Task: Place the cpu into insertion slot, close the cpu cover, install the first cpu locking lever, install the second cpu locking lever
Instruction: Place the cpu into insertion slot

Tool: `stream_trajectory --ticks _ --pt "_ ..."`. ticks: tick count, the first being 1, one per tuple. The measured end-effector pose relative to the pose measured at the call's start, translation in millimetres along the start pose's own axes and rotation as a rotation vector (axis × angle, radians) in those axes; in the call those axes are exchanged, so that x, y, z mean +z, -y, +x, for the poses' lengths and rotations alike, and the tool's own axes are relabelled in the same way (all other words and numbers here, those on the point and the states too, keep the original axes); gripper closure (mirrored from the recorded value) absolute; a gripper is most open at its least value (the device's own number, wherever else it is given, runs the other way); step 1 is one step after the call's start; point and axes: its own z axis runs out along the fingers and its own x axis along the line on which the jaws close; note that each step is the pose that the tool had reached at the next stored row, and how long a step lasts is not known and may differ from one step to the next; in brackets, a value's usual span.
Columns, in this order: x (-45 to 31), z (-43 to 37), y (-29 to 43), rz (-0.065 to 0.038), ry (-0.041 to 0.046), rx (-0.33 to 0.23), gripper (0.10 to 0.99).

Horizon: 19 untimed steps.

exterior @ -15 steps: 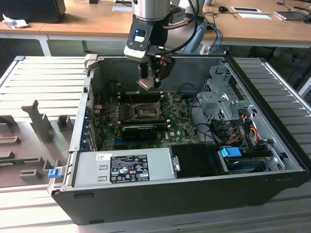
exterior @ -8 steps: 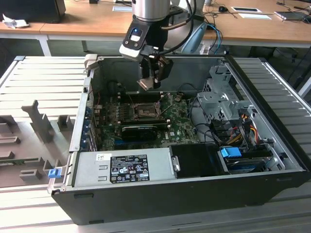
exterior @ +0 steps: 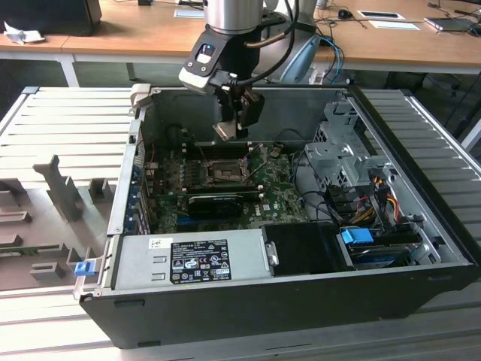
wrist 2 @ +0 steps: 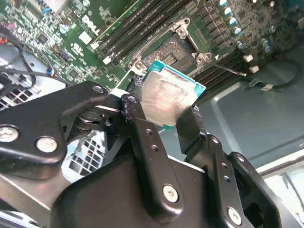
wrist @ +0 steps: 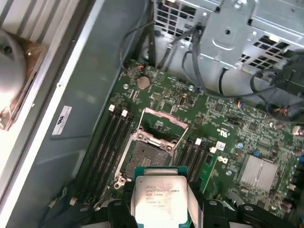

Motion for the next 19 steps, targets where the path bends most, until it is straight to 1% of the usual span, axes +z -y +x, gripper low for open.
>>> stream_trajectory --ticks 1,9,12,13,15,19 --pt "0.1 0.0 0.0 -0.001 0.0023 0.029 0.557" --pt "3.0 -0.1 0.2 -0.003 0.0091 0.109 0.557" --pt "7.8 -0.2 0.7 -0.004 0.0135 0.163 0.557" --pt "9.7 -0.2 0.8 -0.005 0.0158 0.192 0.557" --pt "11.9 -0.3 1.0 -0.006 0.0191 0.232 0.557" --pt "15.0 -0.3 1.2 -0.007 0.0235 0.285 0.557"
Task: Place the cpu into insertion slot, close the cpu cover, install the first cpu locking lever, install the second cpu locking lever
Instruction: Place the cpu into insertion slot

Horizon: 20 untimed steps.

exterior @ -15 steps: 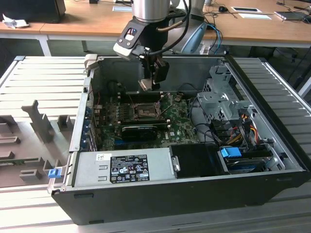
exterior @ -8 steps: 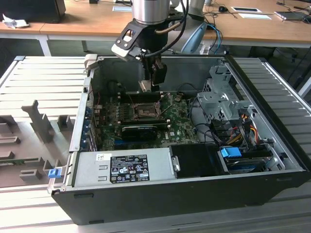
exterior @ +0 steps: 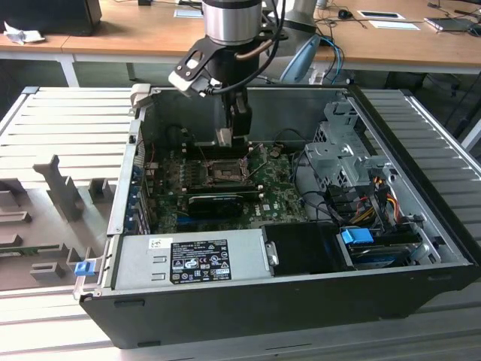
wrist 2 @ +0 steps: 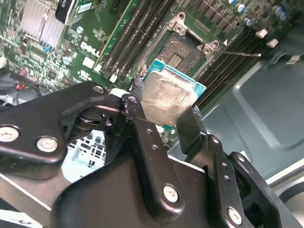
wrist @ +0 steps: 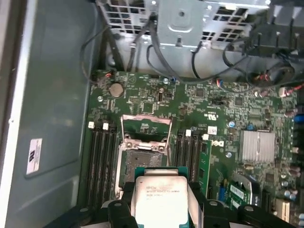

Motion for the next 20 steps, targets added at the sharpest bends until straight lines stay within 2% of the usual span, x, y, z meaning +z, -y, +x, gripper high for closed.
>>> stream_trajectory --ticks 13,15,20 --pt "3.4 1.3 -2.3 -0.002 0.0043 0.049 0.557" --pt "6.4 2.7 1.4 -0.017 0.0049 0.051 0.557" --pt "16.0 2.9 6.0 -0.018 0.0052 0.051 0.557"
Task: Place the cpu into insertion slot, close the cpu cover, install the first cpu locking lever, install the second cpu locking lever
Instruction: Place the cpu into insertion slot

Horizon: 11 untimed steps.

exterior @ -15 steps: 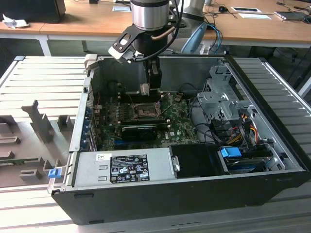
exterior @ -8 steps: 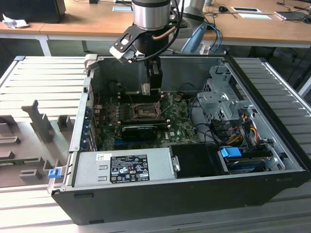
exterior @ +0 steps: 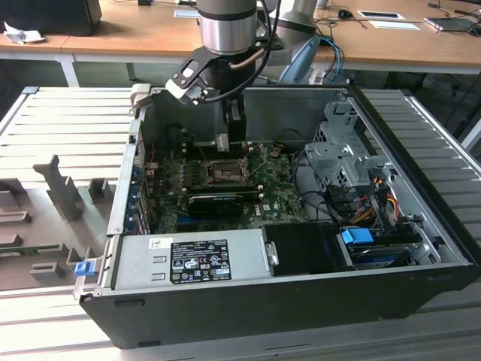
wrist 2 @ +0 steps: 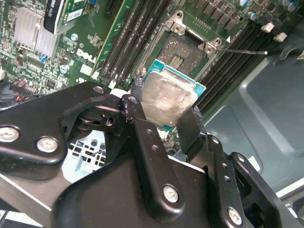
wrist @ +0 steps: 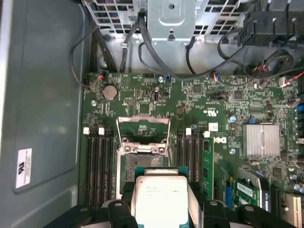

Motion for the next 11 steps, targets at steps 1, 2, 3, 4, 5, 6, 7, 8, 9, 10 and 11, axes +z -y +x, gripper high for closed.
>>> stream_trajectory --ticks 1,2,3,4,5,6,7,8,9,10,11 --pt "1.6 0.0 0.2 0.0 0.0 0.0 0.557" --pt "3.5 -0.1 0.4 0.0 -0.0001 0.0 0.557" --pt "8.4 -0.2 1.0 0.0 0.0 0.0 0.557" --pt "9.7 -0.2 1.2 0.0 0.0 0.0 0.557" --pt "10.4 -0.2 1.3 0.0 0.0 0.0 0.557" --pt "10.9 -0.2 1.3 0.0 -0.0001 0.0 0.557" --pt "11.8 -0.2 1.5 0.0 -0.0001 0.0 0.557" --pt "12.8 -0.3 1.6 0.0 -0.0001 0.0 0.557" --pt "13.6 -0.3 1.7 0.0 -0.0001 0.0 0.557" --pt "14.5 -0.3 1.8 0.0 0.0 0.0 0.557" --pt "15.0 -0.3 1.9 0.0 -0.0001 0.0 0.557"
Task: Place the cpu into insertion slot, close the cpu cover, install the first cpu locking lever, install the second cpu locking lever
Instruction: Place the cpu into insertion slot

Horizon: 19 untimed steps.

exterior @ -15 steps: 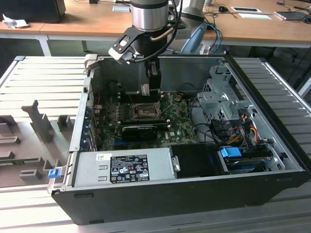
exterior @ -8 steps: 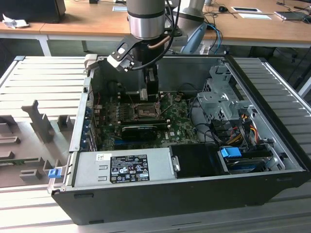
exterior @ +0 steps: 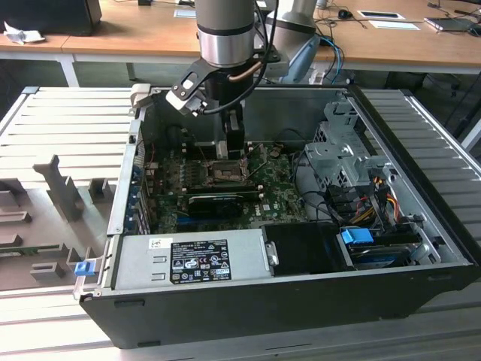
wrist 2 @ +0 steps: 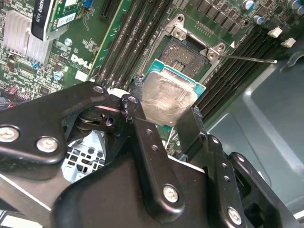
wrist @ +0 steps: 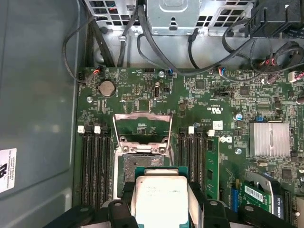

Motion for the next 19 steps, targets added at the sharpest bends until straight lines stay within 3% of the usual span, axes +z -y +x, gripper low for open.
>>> stream_trajectory --ticks 6,15,19 --pt "7.8 -0.2 1.8 0.0 0.0 0.0 0.557" --pt "29.0 -0.6 4.6 0.0 -0.0003 -0.002 0.557" --pt "31.7 -0.7 4.9 0.0 -0.0002 -0.002 0.557"
